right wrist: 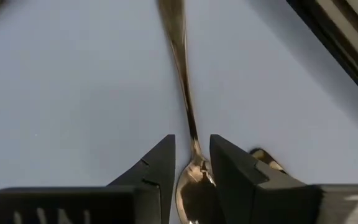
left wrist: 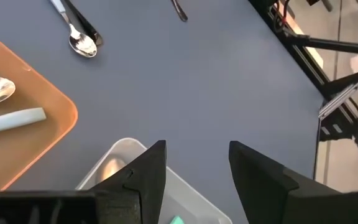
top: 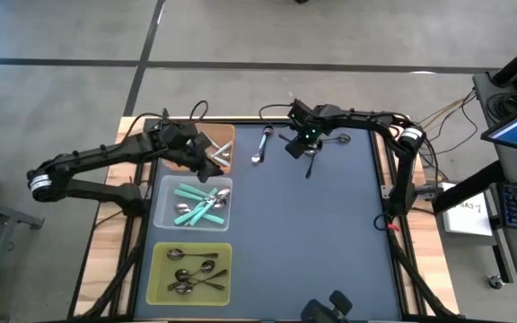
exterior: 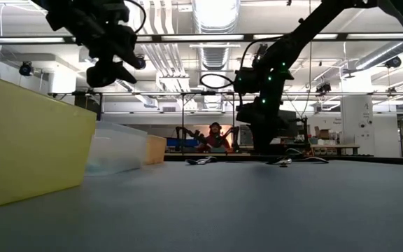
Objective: Sort silverware by color (type)
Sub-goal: Put the black spoon into the yellow bin
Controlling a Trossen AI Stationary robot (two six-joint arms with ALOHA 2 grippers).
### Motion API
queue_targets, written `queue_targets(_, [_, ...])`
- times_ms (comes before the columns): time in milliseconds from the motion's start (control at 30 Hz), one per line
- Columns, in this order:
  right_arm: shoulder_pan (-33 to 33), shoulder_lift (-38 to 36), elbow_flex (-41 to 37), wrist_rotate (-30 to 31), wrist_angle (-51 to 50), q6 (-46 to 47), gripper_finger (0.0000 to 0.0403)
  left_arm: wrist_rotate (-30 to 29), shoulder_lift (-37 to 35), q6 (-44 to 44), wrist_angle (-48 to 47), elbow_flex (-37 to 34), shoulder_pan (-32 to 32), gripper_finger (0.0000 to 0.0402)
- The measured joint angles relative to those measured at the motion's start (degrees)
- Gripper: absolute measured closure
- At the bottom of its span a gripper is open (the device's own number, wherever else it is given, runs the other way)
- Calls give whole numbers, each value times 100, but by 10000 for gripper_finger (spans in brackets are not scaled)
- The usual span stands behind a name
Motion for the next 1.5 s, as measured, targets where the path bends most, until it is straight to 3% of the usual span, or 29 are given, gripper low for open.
queue_targets(400, [-25,651,-44,-2,776,99,317,-411,8,-162,445,-2,-6,244])
queue_targets(800, [-211,848,-44,-126,869,-233,363,-418,20,-250,572,-2,-70,244])
queue_targets(967, [-358,856,-48,-525,868,-190,390,-420,33,-250,599,-2,-72,244])
queue_targets(1200, [-448,754,-50,-1306,858,49,393,-416,33,-269,692,-2,-122,244])
queue_targets(1500, [-396,148,-80,-2389,880,9,394,-515,106,-250,699,-2,-645,244])
